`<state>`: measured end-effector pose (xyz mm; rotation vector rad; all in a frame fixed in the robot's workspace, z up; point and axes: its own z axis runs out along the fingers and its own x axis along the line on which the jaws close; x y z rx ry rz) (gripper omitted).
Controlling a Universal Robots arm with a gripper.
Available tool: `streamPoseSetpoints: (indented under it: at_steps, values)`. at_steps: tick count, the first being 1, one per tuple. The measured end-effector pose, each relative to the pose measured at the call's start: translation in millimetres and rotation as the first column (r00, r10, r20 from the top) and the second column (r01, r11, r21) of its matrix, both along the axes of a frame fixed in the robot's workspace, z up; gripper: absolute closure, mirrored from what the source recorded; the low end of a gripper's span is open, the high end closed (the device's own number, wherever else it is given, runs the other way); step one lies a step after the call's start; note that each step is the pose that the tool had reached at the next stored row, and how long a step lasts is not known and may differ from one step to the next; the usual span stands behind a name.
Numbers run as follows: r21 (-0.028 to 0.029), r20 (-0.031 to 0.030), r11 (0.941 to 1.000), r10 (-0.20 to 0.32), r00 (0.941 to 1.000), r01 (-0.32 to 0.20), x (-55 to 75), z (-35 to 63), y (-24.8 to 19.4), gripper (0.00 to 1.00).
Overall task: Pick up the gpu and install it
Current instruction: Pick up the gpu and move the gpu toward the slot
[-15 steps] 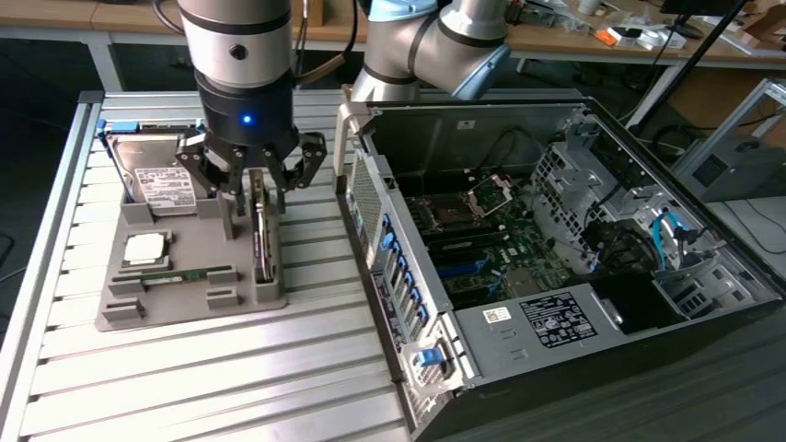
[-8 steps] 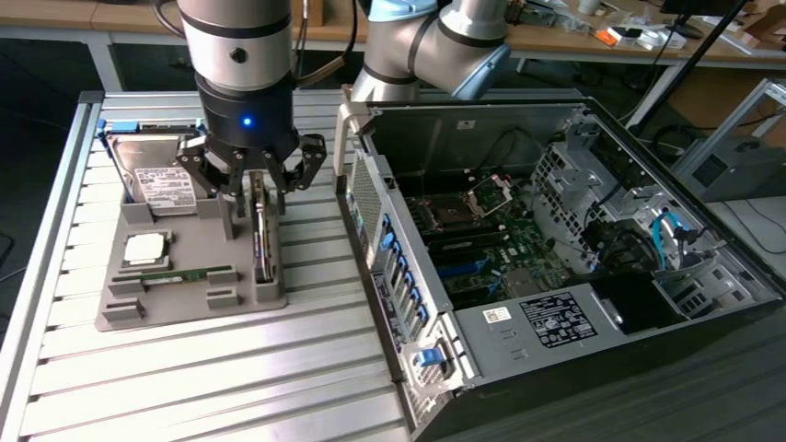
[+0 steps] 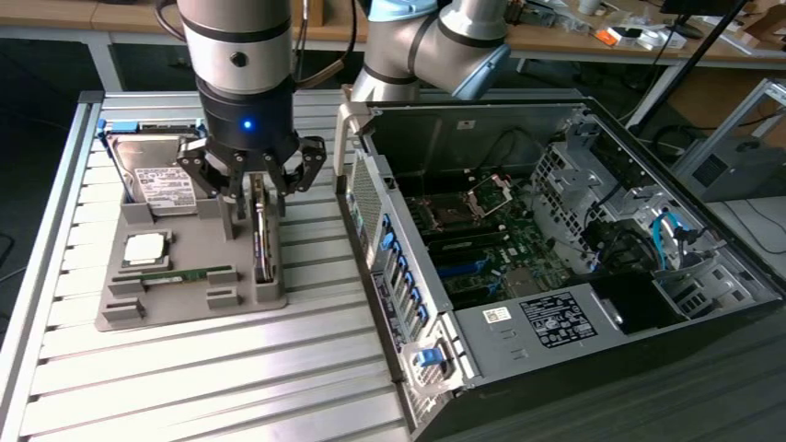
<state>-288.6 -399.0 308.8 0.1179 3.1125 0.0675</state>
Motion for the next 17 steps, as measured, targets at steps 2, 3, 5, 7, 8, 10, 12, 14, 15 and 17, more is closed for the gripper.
streamPoseSetpoints:
  at_steps: [2,3,5,7,8,10,12,14,15,17]
  values:
    - [0.0001,0.0000,1.0000,0.000,1.0000,0.000,0.0,-1.0,0.0,0.52]
    - [0.0001,0.0000,1.0000,0.000,1.0000,0.000,0.0,-1.3,0.0,0.52]
    - [0.0001,0.0000,1.0000,0.000,1.0000,0.000,0.0,-2.1,0.0,0.52]
    - [0.0001,0.0000,1.0000,0.000,1.0000,0.000,0.0,-3.0,0.0,0.52]
    - [0.0000,0.0000,1.0000,0.000,1.0000,0.000,0.0,-3.6,0.0,0.52]
    - [0.0000,0.0000,1.0000,0.000,1.0000,0.000,0.0,-4.2,0.0,0.52]
    - [0.0000,0.0000,1.0000,0.000,1.0000,0.000,0.0,-5.3,0.0,0.52]
    - [0.0000,0.0000,1.0000,0.000,1.0000,0.000,0.0,-6.0,0.0,0.52]
    - [0.0001,0.0000,1.0000,0.000,1.0000,0.000,0.0,-6.3,0.0,0.52]
    - [0.0001,0.0001,1.0000,0.000,1.0000,0.000,0.0,-7.0,0.0,0.52]
